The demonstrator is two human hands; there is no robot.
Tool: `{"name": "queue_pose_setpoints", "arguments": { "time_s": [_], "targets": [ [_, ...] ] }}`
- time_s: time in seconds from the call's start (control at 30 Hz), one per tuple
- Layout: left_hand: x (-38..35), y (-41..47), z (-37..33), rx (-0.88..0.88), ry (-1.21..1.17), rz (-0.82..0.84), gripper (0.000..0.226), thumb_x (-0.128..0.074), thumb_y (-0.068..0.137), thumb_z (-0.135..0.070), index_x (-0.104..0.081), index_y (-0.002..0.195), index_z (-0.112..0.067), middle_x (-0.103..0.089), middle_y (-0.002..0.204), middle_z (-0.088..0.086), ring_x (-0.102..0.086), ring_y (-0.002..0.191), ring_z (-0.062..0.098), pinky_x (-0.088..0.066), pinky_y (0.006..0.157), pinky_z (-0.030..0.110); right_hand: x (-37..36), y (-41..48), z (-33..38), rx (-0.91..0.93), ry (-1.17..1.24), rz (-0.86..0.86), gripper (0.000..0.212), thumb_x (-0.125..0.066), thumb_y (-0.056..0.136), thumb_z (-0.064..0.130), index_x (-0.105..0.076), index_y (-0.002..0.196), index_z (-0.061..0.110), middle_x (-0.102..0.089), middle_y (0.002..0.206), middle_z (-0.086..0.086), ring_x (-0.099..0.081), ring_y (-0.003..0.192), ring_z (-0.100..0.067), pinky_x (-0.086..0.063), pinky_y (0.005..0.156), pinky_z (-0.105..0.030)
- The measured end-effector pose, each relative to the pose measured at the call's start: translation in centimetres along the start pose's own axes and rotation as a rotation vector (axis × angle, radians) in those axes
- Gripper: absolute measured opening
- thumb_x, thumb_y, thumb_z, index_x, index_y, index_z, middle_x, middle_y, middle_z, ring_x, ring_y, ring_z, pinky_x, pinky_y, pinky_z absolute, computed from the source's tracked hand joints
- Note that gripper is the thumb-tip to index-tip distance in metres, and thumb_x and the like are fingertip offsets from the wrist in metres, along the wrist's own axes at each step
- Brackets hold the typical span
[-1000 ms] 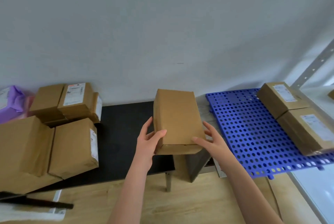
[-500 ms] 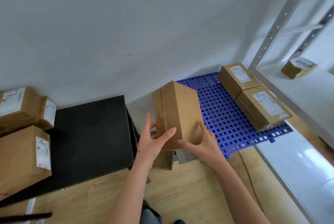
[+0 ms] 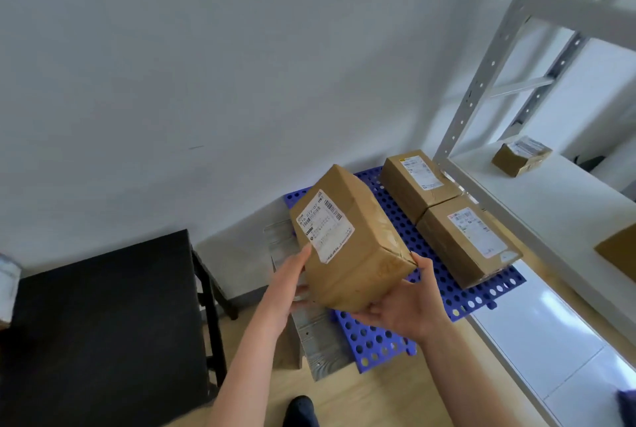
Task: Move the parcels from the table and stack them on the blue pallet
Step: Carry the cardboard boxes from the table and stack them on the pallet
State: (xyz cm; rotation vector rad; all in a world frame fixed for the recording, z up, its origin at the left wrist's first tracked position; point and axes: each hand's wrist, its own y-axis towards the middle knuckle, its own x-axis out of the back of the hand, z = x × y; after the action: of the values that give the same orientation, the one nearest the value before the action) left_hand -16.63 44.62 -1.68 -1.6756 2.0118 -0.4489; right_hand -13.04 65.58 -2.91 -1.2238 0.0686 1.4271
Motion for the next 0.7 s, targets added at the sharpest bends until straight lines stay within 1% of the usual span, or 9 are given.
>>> {"name": "queue_pose_setpoints", "arguments": {
  "time_s": [0.1,0.17,0.23,0.3,0.4,0.5,0.57,0.63,0.7],
  "targets": [
    [-0.6,2.4,-1.5,-0.022,0.013,0.015,0.094,-0.066,0.043,-0.081,-0.055,0.121,-0.029,-0.061,0.119,-0.004,-0.060,0.104,0.021,-0.052,0.089,0.045,-0.5,1.7,2.0,0.019,-0.041,0.020,0.083,-0.080,0.049,0.055,-0.069,0.116,0.007,-0.051,0.137,-0.023,-0.051,0.117,-0.048,-0.040,0.098,-0.059],
    [-1.0,3.7,-2.3,-0.030,0.038,0.016,0.090,-0.065,0.047,-0.076,-0.052,0.122,-0.028,-0.058,0.122,-0.004,-0.057,0.104,0.017,-0.051,0.092,0.045,-0.4,2.7,2.7,0.030,-0.052,0.012,0.081,-0.075,0.054,0.057,-0.067,0.118,0.008,-0.051,0.137,-0.021,-0.050,0.119,-0.048,-0.041,0.098,-0.058],
    [-1.3,4.7,-2.9,-0.050,0.077,0.010,0.095,-0.064,0.048,-0.075,-0.049,0.127,-0.025,-0.055,0.127,-0.002,-0.055,0.106,0.017,-0.047,0.097,0.047,0.1,3.5,3.3,0.035,-0.064,-0.013,0.078,-0.064,0.063,0.060,-0.063,0.124,0.010,-0.054,0.135,-0.022,-0.051,0.120,-0.049,-0.045,0.096,-0.056],
    [-1.9,5.9,-3.2,-0.064,0.119,-0.019,0.110,-0.063,0.044,-0.078,-0.046,0.135,-0.019,-0.054,0.131,0.001,-0.053,0.115,0.022,-0.044,0.100,0.049,0.7,4.1,4.2,0.044,-0.107,-0.059,0.074,-0.056,0.070,0.059,-0.059,0.127,0.011,-0.057,0.132,-0.022,-0.053,0.118,-0.048,-0.044,0.096,-0.054],
    [-3.2,7.2,-3.3,-0.069,0.170,-0.074,0.120,-0.060,0.042,-0.081,-0.040,0.141,-0.017,-0.050,0.136,0.004,-0.049,0.123,0.025,-0.040,0.104,0.048,1.5,4.5,5.7,0.065,-0.233,-0.185,0.071,-0.058,0.068,0.057,-0.057,0.124,0.013,-0.060,0.122,-0.019,-0.058,0.108,-0.038,-0.046,0.093,-0.047],
    [-5.1,8.6,-3.3,-0.101,0.205,-0.115,0.107,-0.058,0.049,-0.076,-0.043,0.138,-0.019,-0.053,0.127,0.000,-0.053,0.116,0.018,-0.043,0.102,0.042,2.8,5.4,7.8,0.081,-0.398,-0.266,0.054,-0.060,0.073,0.053,-0.054,0.118,0.022,-0.063,0.114,-0.015,-0.059,0.110,-0.036,-0.045,0.096,-0.045],
    [-6.7,9.5,-3.2,-0.123,0.220,-0.140,0.097,-0.062,0.050,-0.074,-0.047,0.132,-0.023,-0.054,0.122,-0.001,-0.054,0.113,0.016,-0.045,0.100,0.043,3.9,6.2,9.5,0.090,-0.498,-0.300,0.048,-0.059,0.084,0.047,-0.053,0.126,0.023,-0.064,0.116,-0.014,-0.058,0.113,-0.037,-0.046,0.096,-0.044],
    [-8.5,10.4,-2.9,-0.149,0.249,-0.181,0.088,-0.069,0.054,-0.067,-0.045,0.130,-0.027,-0.053,0.122,-0.003,-0.055,0.110,0.014,-0.049,0.094,0.041,5.0,6.9,11.3,0.094,-0.581,-0.315,0.060,-0.061,0.085,0.046,-0.045,0.137,0.022,-0.063,0.119,-0.014,-0.060,0.106,-0.035,-0.047,0.088,-0.039],
    [-10.4,11.4,-2.4,-0.184,0.269,-0.252,0.077,-0.076,0.064,-0.053,-0.045,0.130,-0.026,-0.053,0.120,-0.006,-0.056,0.102,0.007,-0.052,0.081,0.028,6.0,7.4,13.1,0.101,-0.661,-0.300,0.072,-0.066,0.081,0.048,-0.039,0.143,0.023,-0.060,0.121,-0.007,-0.058,0.100,-0.024,-0.044,0.081,-0.032]
  ]
}}
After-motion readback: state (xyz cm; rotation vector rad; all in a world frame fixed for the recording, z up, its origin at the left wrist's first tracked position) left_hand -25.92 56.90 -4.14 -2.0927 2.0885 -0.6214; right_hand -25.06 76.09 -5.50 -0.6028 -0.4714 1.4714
